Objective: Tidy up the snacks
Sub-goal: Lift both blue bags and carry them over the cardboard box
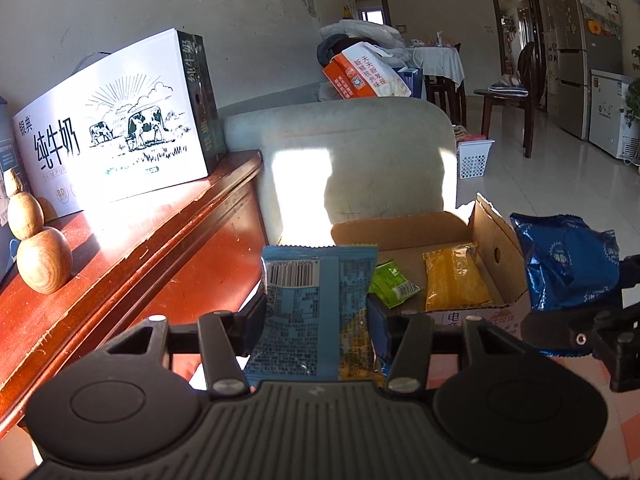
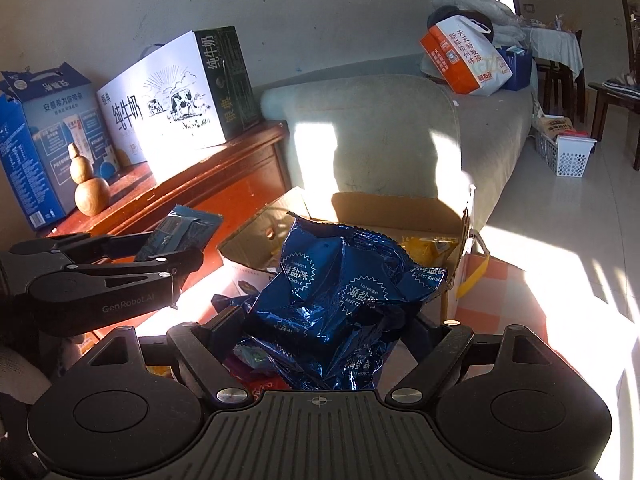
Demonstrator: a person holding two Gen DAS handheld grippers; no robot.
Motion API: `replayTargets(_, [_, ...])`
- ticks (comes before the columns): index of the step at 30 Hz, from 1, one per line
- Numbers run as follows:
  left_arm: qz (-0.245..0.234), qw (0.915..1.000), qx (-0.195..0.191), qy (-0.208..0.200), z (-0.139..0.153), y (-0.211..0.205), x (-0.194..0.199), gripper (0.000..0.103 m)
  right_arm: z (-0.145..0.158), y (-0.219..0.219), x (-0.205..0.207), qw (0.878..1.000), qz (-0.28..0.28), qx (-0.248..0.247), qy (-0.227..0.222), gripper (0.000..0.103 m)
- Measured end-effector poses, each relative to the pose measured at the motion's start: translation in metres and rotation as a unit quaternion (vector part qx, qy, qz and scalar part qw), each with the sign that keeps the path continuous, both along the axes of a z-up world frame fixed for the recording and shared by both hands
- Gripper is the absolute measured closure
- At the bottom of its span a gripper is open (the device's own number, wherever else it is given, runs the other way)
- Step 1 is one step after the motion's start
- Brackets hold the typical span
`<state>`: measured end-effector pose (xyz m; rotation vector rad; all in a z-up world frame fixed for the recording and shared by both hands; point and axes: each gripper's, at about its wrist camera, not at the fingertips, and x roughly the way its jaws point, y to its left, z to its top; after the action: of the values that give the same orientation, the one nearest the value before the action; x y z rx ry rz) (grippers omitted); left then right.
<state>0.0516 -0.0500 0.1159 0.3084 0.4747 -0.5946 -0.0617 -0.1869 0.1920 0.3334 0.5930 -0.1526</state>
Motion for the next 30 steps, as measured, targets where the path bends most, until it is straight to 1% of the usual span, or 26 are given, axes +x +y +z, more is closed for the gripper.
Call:
replayTargets(7, [0.003,0.9997,-0.023,0.007,0.002,-0.018,0.021,0.051,0.003,-0.017,0.019,0.999,-0.027,0.010,-0.019,0.019])
replayTargets(14, [-0.002,0.9995,-0.027,0.014,-0.002,-0.039,0.040,0.051,0.005,-0.026,0.038,0.999,-0.034,0.012,-0.027,0.019])
replayTargets(27, [-0.003,0.9984,-0.041,0.038,-0.012,-0.070,0.076,0.051,-0.003,-0.045,0.070,0.998,-0.060,0.020,-0.021,0.018])
replayTargets(30, [-0.002,0.9974,-0.049,0.052,-0.016,-0.075,0.087,0.051,-0.005,-0.049,0.075,0.997,-0.066,0.018,-0.019,0.018])
